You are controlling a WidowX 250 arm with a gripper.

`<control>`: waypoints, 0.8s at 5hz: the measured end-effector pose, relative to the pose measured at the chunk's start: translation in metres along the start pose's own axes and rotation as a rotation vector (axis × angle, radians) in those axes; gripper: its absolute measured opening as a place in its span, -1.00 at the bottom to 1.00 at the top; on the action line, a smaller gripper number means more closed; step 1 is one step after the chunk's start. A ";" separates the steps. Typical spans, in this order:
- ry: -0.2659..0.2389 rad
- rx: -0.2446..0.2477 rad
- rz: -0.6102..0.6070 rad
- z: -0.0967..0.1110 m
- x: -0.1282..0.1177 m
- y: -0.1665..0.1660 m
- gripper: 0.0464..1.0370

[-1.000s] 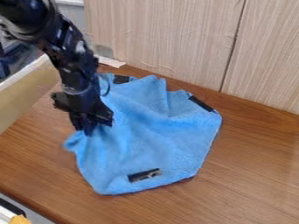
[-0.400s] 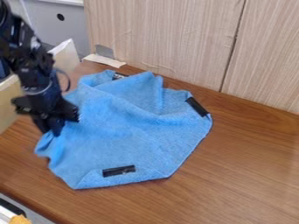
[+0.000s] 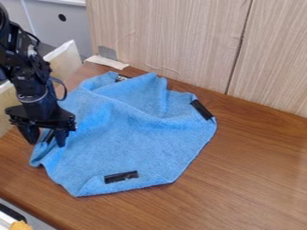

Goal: Move the cloth to the left of the table

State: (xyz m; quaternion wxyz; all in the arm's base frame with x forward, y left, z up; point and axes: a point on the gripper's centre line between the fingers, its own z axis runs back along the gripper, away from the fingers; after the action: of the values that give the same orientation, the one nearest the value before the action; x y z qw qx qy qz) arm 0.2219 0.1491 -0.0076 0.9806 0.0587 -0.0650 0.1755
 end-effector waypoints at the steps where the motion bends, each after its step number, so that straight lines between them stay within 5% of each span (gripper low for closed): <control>1: 0.004 0.011 0.003 0.000 -0.001 0.001 0.96; 2: 0.015 0.016 0.006 0.000 -0.003 -0.001 0.94; 4: -0.067 0.040 -0.039 0.031 0.009 -0.009 0.93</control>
State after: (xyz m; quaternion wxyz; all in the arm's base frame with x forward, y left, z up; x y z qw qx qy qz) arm 0.2306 0.1395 0.0231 0.9797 0.0853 -0.0932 0.1556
